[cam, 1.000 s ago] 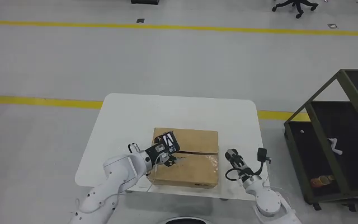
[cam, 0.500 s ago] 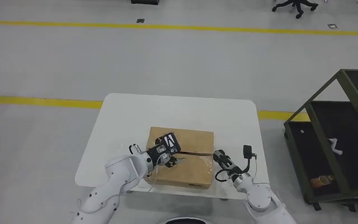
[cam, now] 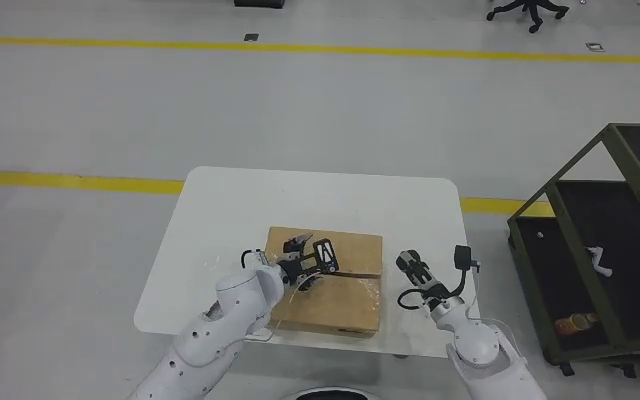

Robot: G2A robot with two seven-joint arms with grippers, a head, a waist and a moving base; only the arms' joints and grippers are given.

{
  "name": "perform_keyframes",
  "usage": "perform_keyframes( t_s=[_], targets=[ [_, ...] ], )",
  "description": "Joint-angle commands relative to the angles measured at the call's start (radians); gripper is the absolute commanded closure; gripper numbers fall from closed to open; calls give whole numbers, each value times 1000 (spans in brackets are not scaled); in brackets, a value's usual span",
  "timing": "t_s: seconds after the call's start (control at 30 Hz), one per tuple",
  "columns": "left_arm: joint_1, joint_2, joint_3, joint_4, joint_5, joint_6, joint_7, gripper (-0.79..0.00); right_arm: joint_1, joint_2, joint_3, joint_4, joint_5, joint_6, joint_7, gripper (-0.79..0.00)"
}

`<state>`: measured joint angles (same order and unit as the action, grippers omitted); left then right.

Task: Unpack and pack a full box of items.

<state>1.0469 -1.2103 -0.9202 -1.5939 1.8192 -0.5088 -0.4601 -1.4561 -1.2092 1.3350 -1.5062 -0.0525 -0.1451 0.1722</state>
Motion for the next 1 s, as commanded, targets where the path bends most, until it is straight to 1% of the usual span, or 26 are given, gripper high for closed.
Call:
perform_keyframes(
  t_s=[0.0,0.17,0.33,0.5,0.67,0.87,0.97],
  targets=[
    [-11,-3,11,13,33,8,-8,-785,-2,-1,1,-4,-1,2,0,0],
    [-32,-7,31,28,118,17,-18,-785,-2,-2,1,-7,-5,7,3,0],
    [-46,-10,43,37,177,3,-31,-785,2,-4,5,-4,-9,9,3,0],
    [-51,-12,63,40,245,-6,-20,-785,4,-5,7,-1,-13,9,0,0],
    [-44,-17,67,35,244,-12,-7,-785,4,-7,8,0,-13,13,0,0],
    [-52,-20,65,53,242,-49,35,-785,3,-9,11,2,-18,19,2,0],
    [-51,-21,64,59,254,-46,36,-785,3,-9,17,4,-21,19,4,0]
  ],
)
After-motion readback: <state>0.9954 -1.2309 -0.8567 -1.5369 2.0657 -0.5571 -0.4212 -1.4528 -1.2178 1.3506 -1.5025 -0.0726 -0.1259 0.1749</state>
